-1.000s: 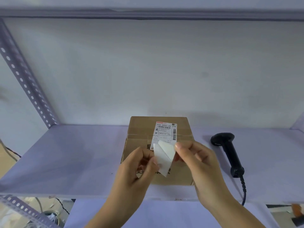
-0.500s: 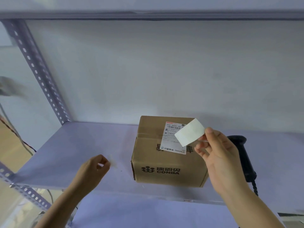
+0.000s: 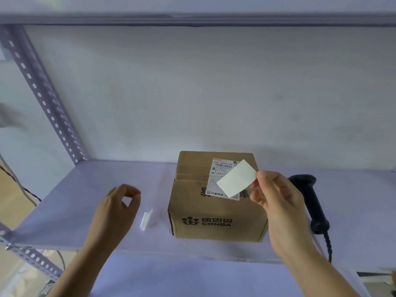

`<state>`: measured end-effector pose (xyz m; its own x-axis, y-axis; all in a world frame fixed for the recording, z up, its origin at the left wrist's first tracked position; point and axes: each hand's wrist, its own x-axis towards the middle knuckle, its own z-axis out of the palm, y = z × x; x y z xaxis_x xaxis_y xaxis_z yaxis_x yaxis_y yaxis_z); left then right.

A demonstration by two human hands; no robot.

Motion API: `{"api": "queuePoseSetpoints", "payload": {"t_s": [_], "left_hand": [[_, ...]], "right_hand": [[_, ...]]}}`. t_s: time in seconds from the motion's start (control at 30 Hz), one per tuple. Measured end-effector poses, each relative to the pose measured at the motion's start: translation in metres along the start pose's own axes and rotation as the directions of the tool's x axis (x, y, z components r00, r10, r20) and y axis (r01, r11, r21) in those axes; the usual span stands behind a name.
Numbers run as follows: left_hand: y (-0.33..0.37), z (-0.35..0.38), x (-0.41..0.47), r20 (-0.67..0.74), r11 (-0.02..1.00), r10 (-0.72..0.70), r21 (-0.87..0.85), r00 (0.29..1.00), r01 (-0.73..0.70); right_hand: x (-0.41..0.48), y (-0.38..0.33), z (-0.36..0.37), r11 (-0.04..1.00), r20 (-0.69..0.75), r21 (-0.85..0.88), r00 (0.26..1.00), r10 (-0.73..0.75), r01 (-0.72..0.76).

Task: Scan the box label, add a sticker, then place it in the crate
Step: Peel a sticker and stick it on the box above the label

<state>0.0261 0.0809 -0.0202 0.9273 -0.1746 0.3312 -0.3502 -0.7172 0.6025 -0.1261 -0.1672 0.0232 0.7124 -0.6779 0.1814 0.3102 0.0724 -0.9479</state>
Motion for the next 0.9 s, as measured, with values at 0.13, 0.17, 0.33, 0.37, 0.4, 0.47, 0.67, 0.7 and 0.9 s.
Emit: {"api": "queuePoseSetpoints", "payload": {"t_s": [0.13, 0.17, 0.33, 0.37, 0.4, 0.47, 0.67, 0.7, 0.9], "left_hand": [[0.067, -0.020, -0.009, 0.044, 0.947, 0.094, -0.311, 0.995, -0.076], [0.083, -0.022, -0.014, 0.157, 0.897, 0.105, -0.441, 0.982, -0.026], [0.128, -0.008, -0.034, 0.465, 0.726, 0.181, -0.658, 0.867, 0.201], [0.132, -0.004, -0.034, 0.475, 0.721, 0.172, -0.657, 0.863, 0.219], [0.134, -0.001, -0.034, 0.488, 0.712, 0.171, -0.662, 0.856, 0.235], [0.138, 0.003, -0.032, 0.513, 0.680, 0.175, -0.680, 0.840, 0.274], [0.136, 0.010, -0.026, 0.544, 0.609, 0.143, -0.707, 0.827, 0.360], [0.134, 0.011, -0.024, 0.535, 0.619, 0.140, -0.704, 0.833, 0.348], [0.121, 0.015, -0.008, 0.492, 0.702, 0.122, -0.656, 0.862, 0.276]], "right_hand": [[-0.002, 0.007, 0.008, 0.908, 0.004, -0.314, 0.956, -0.292, 0.279], [-0.002, 0.008, 0.010, 0.848, 0.021, -0.388, 0.923, -0.385, 0.363], [-0.002, 0.014, 0.016, 0.320, 0.252, -0.673, 0.614, -0.748, 0.667], [-0.002, 0.015, 0.016, 0.238, 0.289, -0.697, 0.568, -0.771, 0.676], [-0.003, 0.016, 0.016, 0.179, 0.318, -0.711, 0.537, -0.781, 0.680], [-0.005, 0.019, 0.016, 0.105, 0.367, -0.728, 0.514, -0.775, 0.678], [-0.008, 0.023, 0.018, 0.097, 0.457, -0.707, 0.557, -0.693, 0.700], [-0.009, 0.022, 0.017, 0.141, 0.463, -0.695, 0.589, -0.663, 0.705], [0.003, 0.004, 0.008, 0.898, 0.028, -0.395, 0.979, -0.200, 0.194]]}}
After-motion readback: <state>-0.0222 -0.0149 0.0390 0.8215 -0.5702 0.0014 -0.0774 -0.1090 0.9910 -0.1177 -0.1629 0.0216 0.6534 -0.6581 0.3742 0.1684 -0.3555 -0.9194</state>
